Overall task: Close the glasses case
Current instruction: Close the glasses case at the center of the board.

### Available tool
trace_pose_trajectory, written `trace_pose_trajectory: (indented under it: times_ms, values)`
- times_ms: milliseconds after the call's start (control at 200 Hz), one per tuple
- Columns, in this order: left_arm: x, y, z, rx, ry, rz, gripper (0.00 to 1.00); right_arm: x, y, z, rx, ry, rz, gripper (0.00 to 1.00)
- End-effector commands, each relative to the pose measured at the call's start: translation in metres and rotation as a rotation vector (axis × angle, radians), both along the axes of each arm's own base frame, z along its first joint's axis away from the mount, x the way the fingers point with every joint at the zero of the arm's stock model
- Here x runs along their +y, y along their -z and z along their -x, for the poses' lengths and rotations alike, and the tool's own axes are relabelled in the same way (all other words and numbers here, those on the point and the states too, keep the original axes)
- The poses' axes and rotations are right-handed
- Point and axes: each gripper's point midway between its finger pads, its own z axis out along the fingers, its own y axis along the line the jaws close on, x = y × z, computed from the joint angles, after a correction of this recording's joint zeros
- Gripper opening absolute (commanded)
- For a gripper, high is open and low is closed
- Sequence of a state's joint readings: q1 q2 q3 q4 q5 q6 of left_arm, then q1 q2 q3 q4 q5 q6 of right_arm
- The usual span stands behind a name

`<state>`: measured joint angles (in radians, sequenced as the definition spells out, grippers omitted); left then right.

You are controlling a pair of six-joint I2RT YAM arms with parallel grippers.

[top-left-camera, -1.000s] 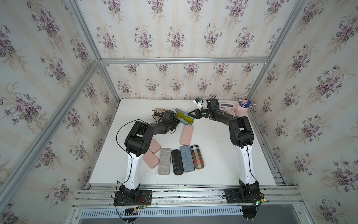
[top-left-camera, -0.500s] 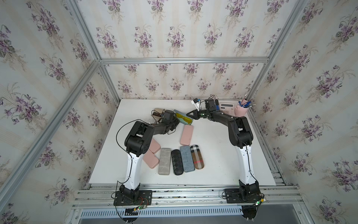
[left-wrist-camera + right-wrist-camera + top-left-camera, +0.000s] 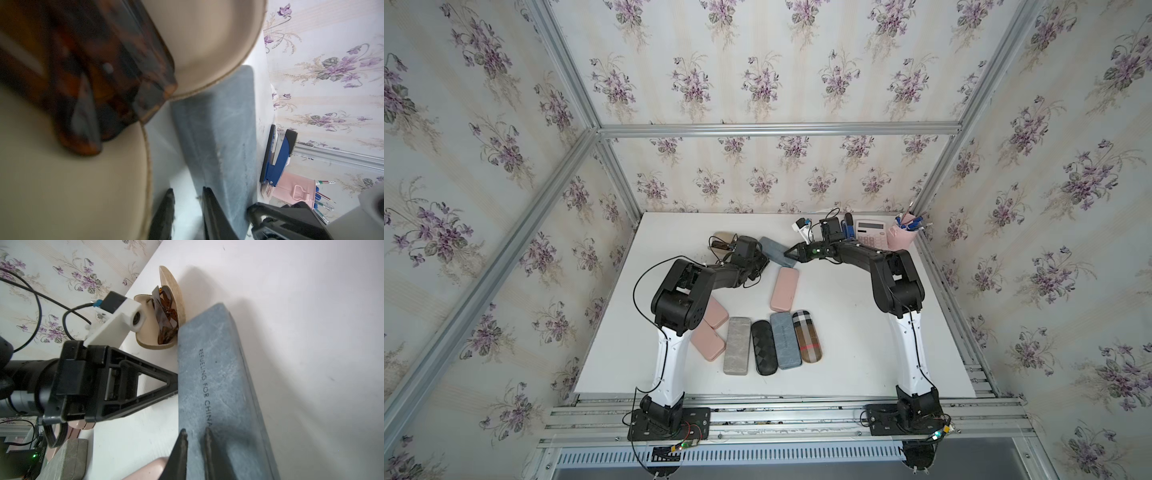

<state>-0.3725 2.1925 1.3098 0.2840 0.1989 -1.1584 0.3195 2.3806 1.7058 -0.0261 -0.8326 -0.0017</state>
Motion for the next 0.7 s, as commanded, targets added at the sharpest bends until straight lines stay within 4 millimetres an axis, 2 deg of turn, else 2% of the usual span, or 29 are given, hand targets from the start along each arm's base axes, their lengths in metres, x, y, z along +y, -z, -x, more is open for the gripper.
trace_pose_trajectory:
  times_ms: [0,230,335,415,495,520,699]
  values:
    - [0.003,0.013,0.009,0.048,0.012,-0.026,0.28,-0.005,0.014,0.002,0.028,0.020,0.051,0.18]
    - [-0.005,0.009,0.009,0.033,0.040,-0.007,0.28,-0.005,0.015,0.002,0.029,0.025,0.057,0.18]
    - [-0.015,-0.003,0.009,0.002,0.085,0.030,0.33,-0.006,0.017,0.002,0.032,0.036,0.077,0.18]
    - [-0.027,-0.016,0.011,-0.024,0.137,0.055,0.42,-0.009,0.020,0.004,0.038,0.048,0.097,0.18]
    - [-0.038,-0.027,0.017,-0.036,0.184,0.061,0.54,-0.011,0.015,0.005,0.035,0.059,0.099,0.18]
    - [-0.041,-0.031,0.019,-0.043,0.195,0.058,0.61,-0.011,0.013,0.007,0.032,0.059,0.095,0.18]
    - [-0.048,-0.058,0.037,-0.080,0.239,0.091,0.83,-0.016,0.007,0.012,0.026,0.077,0.131,0.18]
